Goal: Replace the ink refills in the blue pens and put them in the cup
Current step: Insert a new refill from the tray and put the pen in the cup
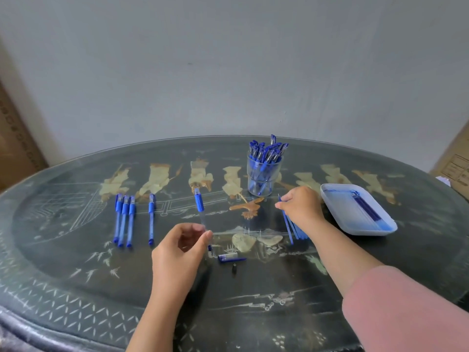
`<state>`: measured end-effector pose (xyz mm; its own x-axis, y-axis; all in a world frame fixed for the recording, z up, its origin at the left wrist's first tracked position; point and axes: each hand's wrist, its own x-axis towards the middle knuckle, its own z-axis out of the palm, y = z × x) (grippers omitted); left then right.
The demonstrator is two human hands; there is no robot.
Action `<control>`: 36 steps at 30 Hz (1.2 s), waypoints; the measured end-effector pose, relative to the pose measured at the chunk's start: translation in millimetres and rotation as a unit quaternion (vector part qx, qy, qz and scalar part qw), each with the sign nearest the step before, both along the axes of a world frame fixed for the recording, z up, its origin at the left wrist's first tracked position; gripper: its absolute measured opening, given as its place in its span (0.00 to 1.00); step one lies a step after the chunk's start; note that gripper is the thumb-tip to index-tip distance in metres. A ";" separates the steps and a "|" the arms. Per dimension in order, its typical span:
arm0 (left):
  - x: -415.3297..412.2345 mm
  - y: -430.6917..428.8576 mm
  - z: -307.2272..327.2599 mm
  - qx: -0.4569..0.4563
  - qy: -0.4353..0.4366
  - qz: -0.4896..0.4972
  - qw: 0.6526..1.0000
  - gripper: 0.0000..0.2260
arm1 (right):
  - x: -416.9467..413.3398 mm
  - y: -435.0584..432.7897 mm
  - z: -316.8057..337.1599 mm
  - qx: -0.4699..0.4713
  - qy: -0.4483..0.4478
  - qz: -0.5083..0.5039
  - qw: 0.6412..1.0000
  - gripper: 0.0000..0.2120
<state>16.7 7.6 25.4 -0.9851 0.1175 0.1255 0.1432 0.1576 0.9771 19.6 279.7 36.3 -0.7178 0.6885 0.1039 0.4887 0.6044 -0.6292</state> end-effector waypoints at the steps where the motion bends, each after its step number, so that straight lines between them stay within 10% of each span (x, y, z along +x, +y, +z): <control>1: -3.6 1.1 1.8 -0.007 0.004 -0.001 1.000 0.04 | -1.5 1.5 -1.3 0.003 -0.004 -0.001 1.000 0.11; 36: -11.3 8.1 -7.3 -0.052 -0.009 -0.012 0.999 0.05 | -7.9 3.7 -10.9 0.085 -0.004 0.000 0.996 0.06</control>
<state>5.4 15.7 18.1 -0.9840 0.1517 0.0939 0.1307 0.2549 0.9581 11.7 283.4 25.4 -0.7185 0.6620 0.2136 0.4933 0.7014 -0.5145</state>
